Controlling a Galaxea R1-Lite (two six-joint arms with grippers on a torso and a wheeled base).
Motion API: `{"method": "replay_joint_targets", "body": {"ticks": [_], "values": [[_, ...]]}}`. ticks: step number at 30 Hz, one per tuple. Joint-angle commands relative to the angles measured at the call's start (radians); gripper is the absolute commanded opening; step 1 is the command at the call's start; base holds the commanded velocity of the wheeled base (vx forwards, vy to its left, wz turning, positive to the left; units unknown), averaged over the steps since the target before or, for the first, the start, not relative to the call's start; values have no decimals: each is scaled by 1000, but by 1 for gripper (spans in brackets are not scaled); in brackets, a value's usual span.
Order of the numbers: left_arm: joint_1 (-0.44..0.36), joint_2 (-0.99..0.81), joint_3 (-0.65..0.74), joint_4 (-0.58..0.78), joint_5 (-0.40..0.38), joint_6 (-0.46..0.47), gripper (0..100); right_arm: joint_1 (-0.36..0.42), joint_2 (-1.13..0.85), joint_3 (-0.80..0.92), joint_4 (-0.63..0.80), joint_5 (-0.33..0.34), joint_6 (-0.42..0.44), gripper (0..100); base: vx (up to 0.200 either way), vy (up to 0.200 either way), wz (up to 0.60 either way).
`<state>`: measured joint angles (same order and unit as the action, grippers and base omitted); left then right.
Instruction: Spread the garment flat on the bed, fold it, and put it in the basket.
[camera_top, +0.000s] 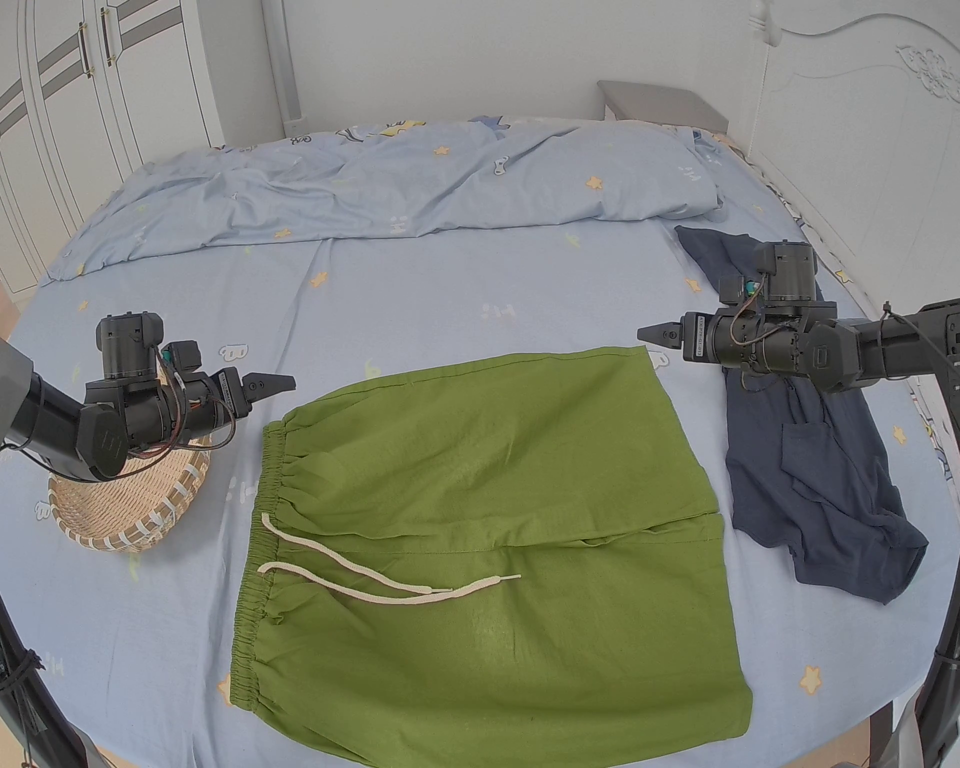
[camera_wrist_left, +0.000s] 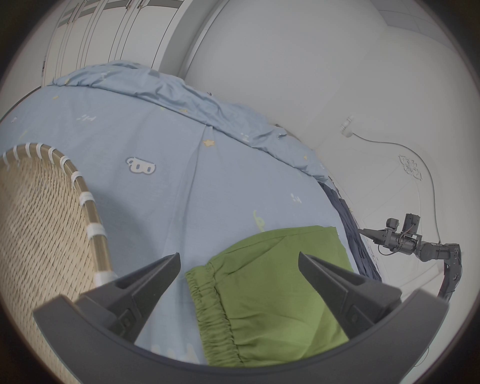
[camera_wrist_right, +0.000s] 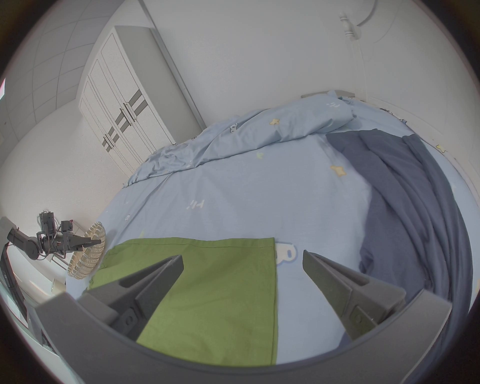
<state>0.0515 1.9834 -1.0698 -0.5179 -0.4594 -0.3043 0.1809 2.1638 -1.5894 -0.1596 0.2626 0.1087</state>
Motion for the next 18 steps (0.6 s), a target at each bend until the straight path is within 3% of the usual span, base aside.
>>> {"method": "replay_joint_targets", "body": {"ticks": [1,3,7,8,12,15,17,18], "values": [[-25,-138,82,7,-1,-15,100,-6,-173,146,5,1,40,100,0,0,0],[-55,-239,175,12,-2,-96,100,-6,-314,325,-1,10,97,100,0,0,0],[-73,-339,297,13,-2,-170,100,0,-453,536,-1,29,134,100,0,0,0],[-74,-387,383,13,-5,-190,100,3,-522,649,-1,57,140,100,0,0,0],[-71,-497,625,10,-19,-199,100,3,-631,861,-3,135,143,100,0,0,0],[-62,-577,775,7,-47,-199,100,6,-661,967,-8,144,144,100,0,0,0],[-62,-591,794,9,-53,-199,100,6,-667,982,-11,144,144,100,0,0,0],[-58,-672,895,10,-88,-200,100,3,-702,1063,-44,145,147,100,0,0,0]]}}
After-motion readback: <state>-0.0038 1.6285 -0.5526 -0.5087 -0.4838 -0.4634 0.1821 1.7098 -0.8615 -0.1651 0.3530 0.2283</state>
